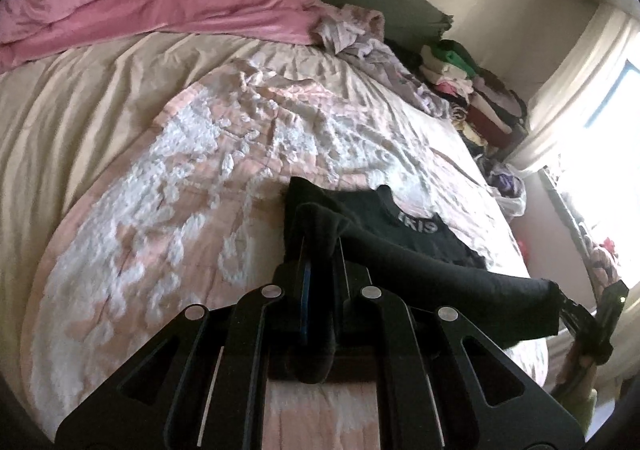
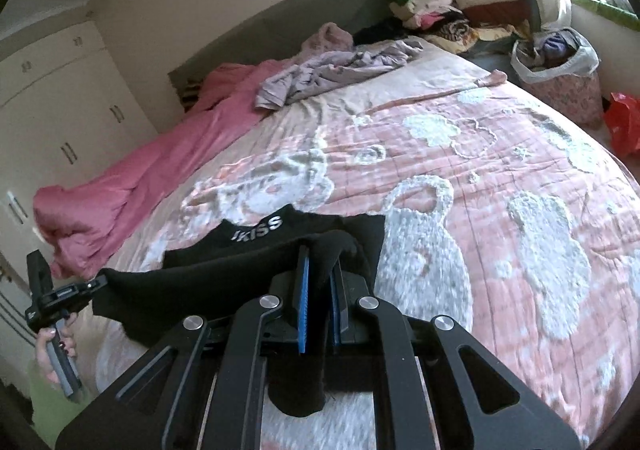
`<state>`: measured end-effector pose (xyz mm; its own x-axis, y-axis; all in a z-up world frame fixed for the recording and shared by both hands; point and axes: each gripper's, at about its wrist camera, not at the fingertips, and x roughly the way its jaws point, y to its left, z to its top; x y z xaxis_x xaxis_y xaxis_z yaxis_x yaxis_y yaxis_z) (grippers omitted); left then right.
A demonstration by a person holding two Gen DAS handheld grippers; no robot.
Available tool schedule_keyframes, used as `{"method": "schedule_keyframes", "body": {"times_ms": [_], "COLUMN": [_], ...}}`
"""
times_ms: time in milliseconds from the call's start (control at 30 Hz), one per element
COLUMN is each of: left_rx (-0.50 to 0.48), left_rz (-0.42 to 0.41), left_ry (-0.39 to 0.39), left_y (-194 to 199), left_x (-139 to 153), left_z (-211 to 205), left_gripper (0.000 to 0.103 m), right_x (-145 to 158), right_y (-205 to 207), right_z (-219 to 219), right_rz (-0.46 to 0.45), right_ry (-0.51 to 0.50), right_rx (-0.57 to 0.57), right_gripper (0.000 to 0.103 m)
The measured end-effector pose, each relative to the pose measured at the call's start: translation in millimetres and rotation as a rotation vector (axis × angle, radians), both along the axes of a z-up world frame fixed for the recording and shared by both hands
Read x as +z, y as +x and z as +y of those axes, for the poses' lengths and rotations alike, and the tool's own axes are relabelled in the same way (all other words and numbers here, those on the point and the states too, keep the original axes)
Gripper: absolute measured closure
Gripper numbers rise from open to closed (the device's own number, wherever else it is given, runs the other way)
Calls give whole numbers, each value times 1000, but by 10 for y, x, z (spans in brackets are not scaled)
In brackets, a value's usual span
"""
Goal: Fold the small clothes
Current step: 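Lift the hem with both grippers and fold it over toward the collar, then open both grippers and release the folded hem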
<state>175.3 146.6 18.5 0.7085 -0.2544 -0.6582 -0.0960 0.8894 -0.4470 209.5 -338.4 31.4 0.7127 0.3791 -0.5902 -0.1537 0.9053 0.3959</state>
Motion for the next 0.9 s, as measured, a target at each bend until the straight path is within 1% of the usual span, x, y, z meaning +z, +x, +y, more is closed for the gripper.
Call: {"method": "schedule_keyframes", "body": {"times_ms": [200, 333, 433, 467, 500, 533, 567, 633, 700, 767, 900], "left_rx": [24, 35, 44, 42, 42, 40, 40, 43, 52, 48, -30], "left_rz": [51, 81, 72, 61, 53, 43, 23, -9, -46, -68, -88], "left_ry": [32, 64, 75, 85, 89, 94, 103, 122, 149, 167, 221], "left_y": [318, 416, 394, 365, 345, 322, 276, 202, 94, 7, -155], "left_x": [-264, -477, -535, -524, -509, -481, -427, -331, -211, -124, -12], "left_z": [15, -4, -3, -9, -8, -5, -1, -5, -16, -42, -265], "left_gripper": [100, 99, 94, 92, 88, 85, 82, 72, 68, 67, 67], "right_x": [-240, -439, -513, -507, -489, -454, -419, -356, -289, -240, -195], "right_y": [372, 539, 561, 540, 508, 454, 400, 300, 178, 57, -206], "right_z": [135, 200, 218, 214, 206, 195, 188, 180, 188, 233, 440], "right_rz": [61, 107, 125, 122, 110, 87, 68, 38, 7, -15, -47], "right_ry": [-73, -122, -131, -140, -149, -159, -167, -176, -173, -179, -205], "right_rx": [-21, -43, -49, -56, -67, -81, -89, -97, -94, -72, 12], "right_gripper": [95, 95, 90, 81, 66, 60, 56, 56, 56, 56, 56]}}
